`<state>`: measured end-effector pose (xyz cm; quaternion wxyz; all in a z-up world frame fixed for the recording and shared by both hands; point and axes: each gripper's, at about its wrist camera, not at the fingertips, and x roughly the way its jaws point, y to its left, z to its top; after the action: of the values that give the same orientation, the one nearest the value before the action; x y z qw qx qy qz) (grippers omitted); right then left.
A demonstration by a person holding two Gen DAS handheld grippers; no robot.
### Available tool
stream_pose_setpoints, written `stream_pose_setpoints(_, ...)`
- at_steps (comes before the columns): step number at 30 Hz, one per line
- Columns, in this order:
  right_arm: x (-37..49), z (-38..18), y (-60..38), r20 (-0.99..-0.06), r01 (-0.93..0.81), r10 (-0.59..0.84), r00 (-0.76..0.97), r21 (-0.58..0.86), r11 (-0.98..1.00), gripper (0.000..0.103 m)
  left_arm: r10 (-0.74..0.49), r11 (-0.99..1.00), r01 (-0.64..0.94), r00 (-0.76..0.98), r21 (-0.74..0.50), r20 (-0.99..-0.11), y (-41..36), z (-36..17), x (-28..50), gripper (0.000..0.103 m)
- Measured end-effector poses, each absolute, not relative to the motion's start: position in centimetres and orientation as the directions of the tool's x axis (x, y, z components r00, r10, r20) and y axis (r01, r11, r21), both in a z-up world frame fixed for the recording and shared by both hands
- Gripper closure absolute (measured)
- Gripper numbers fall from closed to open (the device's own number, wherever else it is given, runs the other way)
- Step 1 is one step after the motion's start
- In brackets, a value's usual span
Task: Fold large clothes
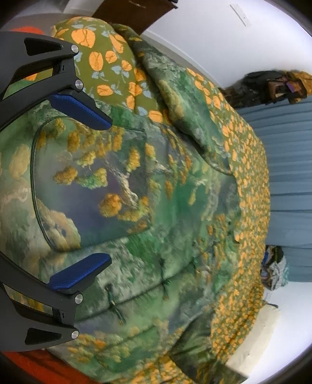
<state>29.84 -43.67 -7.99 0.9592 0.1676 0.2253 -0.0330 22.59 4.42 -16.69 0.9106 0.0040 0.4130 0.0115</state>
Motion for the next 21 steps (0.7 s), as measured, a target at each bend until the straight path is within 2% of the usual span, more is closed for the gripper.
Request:
stream_pose_setpoints(2,29.6,-8.0,-40.5,-0.453,0.08,0.054,0.89,0.271,0.959,0.093,-0.028,1.0,0.011,0.671,-0.028,-0.741,3.9,-15.6,22.9,0.001)
stream_pose_setpoints(5,29.4,-8.4,-36.1,-0.459,0.016,0.088,0.884,0.218,0.976,0.093,-0.181,0.983,0.118,0.662,-0.138,-0.727,2.4,-13.6,24.6,0.001)
stream_pose_setpoints(8,28.5,-9.4,-32.9,-0.465,-0.027,0.1,0.88,0.161,0.987,0.093,-0.349,0.937,0.247,0.654,-0.246,-0.672,0.0,-10.7,26.3,0.001)
stream_pose_setpoints(13,27.9,-11.2,-29.1,-0.487,-0.076,0.108,0.867,0.086,0.993,0.093,-0.611,0.791,0.432,0.518,-0.434,-0.598,-5.4,-7.8,30.5,0.001)
stream_pose_setpoints(17,27.5,-12.6,-27.3,-0.506,-0.111,0.103,0.856,0.015,0.994,0.093,-0.715,0.699,0.461,0.428,-0.547,-0.553,-9.0,-7.1,34.2,0.001)
stream_pose_setpoints(21,26.6,-13.7,-26.3,-0.509,-0.142,0.098,0.855,-0.047,0.989,0.093,-0.727,0.686,0.394,0.41,-0.612,-0.551,-9.9,-8.3,36.6,0.001)
